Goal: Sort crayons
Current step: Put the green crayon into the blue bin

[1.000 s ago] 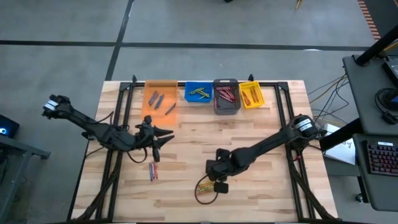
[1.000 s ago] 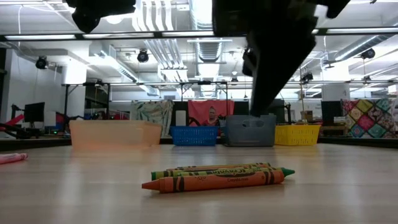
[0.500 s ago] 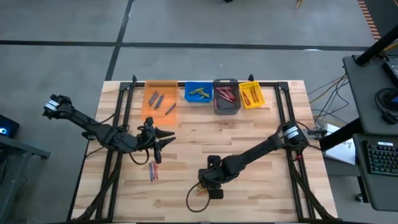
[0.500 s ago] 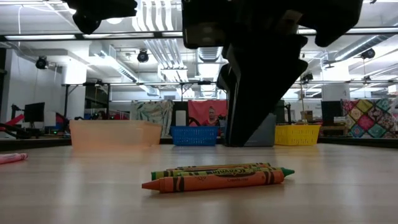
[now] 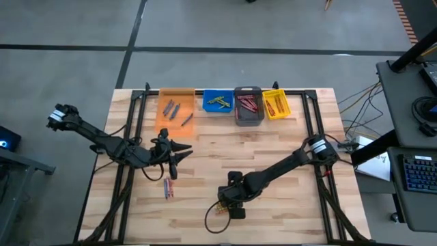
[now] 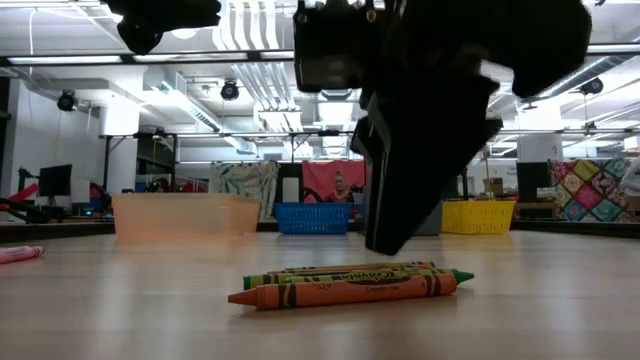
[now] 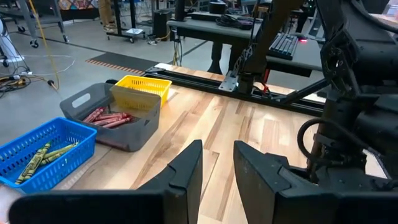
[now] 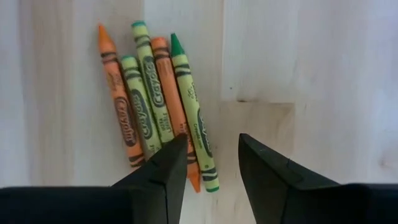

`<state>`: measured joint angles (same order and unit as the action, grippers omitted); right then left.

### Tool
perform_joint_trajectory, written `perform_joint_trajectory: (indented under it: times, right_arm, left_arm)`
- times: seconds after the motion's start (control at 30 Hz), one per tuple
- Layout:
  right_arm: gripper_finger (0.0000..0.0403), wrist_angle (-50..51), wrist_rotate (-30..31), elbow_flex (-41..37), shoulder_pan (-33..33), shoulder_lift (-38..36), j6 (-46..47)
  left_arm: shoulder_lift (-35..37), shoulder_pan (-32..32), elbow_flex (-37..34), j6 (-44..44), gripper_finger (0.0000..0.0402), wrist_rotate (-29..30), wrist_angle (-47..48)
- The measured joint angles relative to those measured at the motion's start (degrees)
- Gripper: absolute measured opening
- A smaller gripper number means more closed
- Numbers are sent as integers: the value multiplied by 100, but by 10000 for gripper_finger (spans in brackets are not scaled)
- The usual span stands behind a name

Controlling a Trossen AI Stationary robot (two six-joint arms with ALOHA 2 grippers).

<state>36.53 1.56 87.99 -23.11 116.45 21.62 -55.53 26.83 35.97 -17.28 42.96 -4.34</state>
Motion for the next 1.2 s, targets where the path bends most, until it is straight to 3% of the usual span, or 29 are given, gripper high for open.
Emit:
perform_joint_trajectory:
  times: [0.9, 1.2]
  right_arm:
    - [107, -313, 240, -116, 130, 115, -482]
    - [91, -887, 238, -490, 348, 87, -605]
  left_arm:
    - [0, 0, 0, -32, 74, -7, 4]
    - [0, -2, -4, -83, 74, -7, 7]
